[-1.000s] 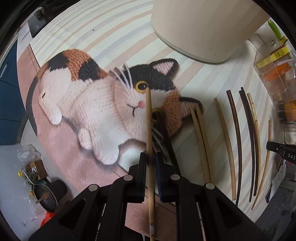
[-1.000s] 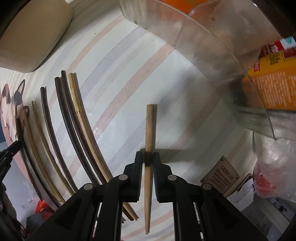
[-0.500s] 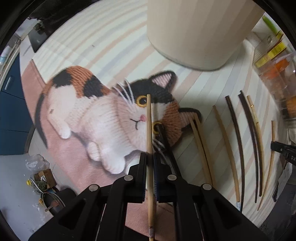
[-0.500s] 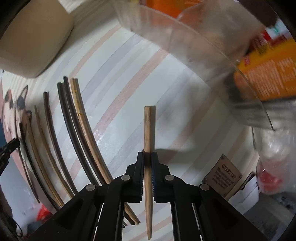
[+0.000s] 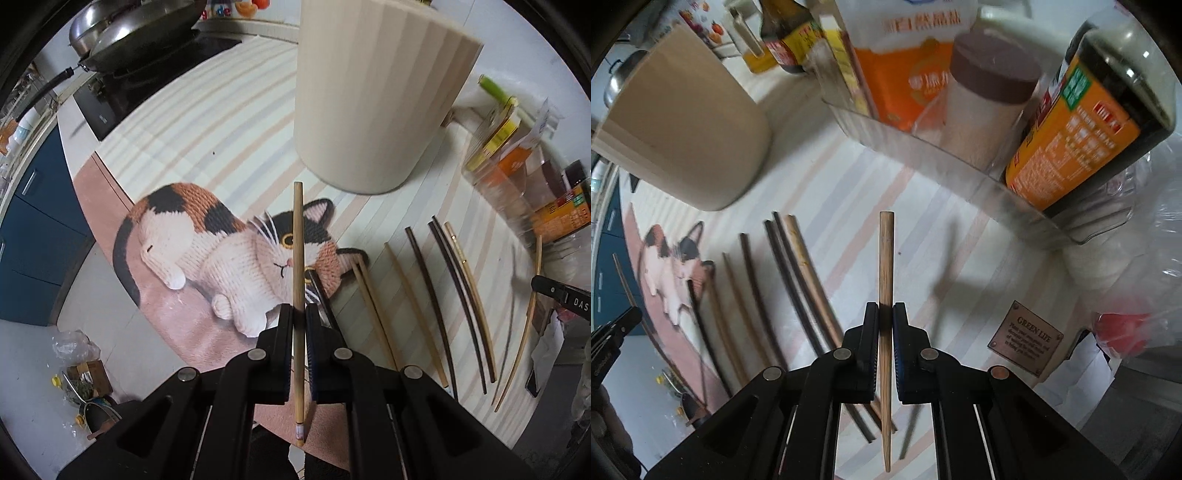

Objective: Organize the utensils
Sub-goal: 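Lift both held wooden chopsticks up toward the beige chopstick holder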

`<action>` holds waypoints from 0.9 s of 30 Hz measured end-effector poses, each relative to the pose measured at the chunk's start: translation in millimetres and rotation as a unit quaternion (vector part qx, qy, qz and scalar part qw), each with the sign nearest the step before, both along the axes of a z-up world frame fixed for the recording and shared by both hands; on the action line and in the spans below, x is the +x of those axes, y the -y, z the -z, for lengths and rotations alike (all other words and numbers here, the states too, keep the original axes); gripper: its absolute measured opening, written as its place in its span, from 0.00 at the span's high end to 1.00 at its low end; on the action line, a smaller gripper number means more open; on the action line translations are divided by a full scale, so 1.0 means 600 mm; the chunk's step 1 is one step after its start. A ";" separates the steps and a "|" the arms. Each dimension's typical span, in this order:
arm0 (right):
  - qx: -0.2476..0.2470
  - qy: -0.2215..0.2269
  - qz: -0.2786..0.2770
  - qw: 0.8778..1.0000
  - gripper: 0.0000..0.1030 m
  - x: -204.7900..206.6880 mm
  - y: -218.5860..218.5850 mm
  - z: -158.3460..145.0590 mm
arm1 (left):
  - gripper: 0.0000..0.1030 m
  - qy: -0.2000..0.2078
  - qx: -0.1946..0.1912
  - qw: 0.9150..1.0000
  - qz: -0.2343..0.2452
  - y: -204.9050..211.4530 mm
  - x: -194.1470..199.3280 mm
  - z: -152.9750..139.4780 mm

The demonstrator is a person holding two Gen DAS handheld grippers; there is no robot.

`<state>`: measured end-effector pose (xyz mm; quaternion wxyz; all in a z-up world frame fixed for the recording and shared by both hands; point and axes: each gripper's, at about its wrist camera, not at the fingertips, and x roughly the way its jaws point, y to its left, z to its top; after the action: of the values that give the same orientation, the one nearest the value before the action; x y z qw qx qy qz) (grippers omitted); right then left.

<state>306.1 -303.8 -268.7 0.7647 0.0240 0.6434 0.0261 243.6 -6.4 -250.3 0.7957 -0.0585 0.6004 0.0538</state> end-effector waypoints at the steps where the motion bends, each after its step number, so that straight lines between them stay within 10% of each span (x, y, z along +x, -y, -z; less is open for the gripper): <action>1: 0.002 0.005 0.000 1.000 0.93 0.002 0.000 -0.009 | 0.96 0.004 -0.002 1.000 -0.001 -0.003 0.001 -0.006; 14: 0.077 0.101 -0.026 0.992 0.93 -0.002 -0.083 -0.158 | 0.96 0.115 -0.027 0.993 -0.023 -0.020 -0.006 -0.162; 27: 0.124 0.259 -0.053 0.957 0.93 0.078 -0.184 -0.415 | 0.96 0.268 -0.052 0.961 -0.039 -0.050 0.053 -0.392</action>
<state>353.0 -193.3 -19.8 0.8935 0.0770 0.4158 0.1512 275.2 23.4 -15.2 0.9207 -0.1358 0.3641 0.0356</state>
